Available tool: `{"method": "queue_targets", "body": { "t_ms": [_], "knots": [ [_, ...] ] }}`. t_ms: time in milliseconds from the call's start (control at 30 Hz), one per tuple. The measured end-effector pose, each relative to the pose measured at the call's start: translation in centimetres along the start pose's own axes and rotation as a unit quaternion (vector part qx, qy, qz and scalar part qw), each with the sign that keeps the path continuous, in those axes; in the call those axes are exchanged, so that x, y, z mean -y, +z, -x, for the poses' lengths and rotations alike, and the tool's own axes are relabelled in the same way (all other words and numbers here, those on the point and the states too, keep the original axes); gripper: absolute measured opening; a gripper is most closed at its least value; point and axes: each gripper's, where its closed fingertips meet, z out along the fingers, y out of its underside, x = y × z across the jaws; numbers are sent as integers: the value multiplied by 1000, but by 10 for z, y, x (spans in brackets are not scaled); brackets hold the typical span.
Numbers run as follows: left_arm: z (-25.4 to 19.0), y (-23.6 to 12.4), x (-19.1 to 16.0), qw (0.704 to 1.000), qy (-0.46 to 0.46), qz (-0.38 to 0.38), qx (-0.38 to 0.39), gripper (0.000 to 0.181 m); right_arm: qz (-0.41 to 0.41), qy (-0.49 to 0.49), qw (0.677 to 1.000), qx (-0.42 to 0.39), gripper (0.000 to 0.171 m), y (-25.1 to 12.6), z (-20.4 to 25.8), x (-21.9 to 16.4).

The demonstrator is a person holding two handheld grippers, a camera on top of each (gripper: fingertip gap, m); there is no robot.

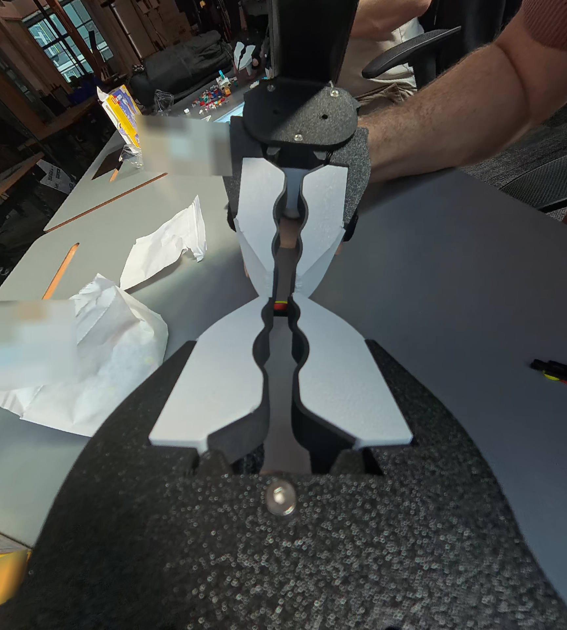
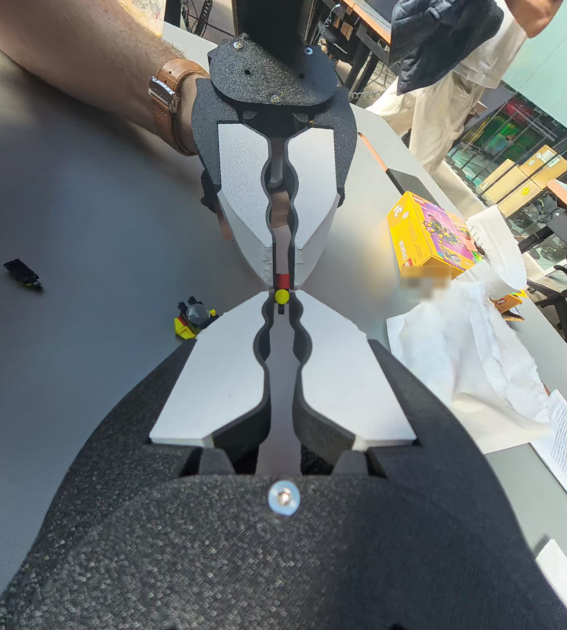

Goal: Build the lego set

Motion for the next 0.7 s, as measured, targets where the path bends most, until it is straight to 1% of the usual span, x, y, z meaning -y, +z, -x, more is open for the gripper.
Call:
{"method": "queue_targets", "body": {
  "t_ms": [267, 400, 433, 533, 633, 700],
  "knots": [
    [0, 1, -1, 1000, 4, 5, 4, 7, 7, 4, 1000, 9, 7, -1, 1, -2],
    [8, -6, 6, 1000, 0, -21, 24, 10, -18, 15, 1000, -10, 7, -6, -7, 5],
    [11, -8, 9, 999, -1, -27, 29, 13, -27, 26, 999, -6, 7, -7, -8, 8],
    [11, -8, 10, 999, -3, -30, 28, 15, -43, 33, 999, -4, 7, -8, -8, 12],
    [6, -6, 12, 999, -10, -39, 15, 13, -49, 39, 998, 3, 7, -7, -6, 15],
    [4, -6, 12, 999, -12, -44, 6, 8, -50, 40, 998, 3, 7, -7, -6, 16]
  ]
}}
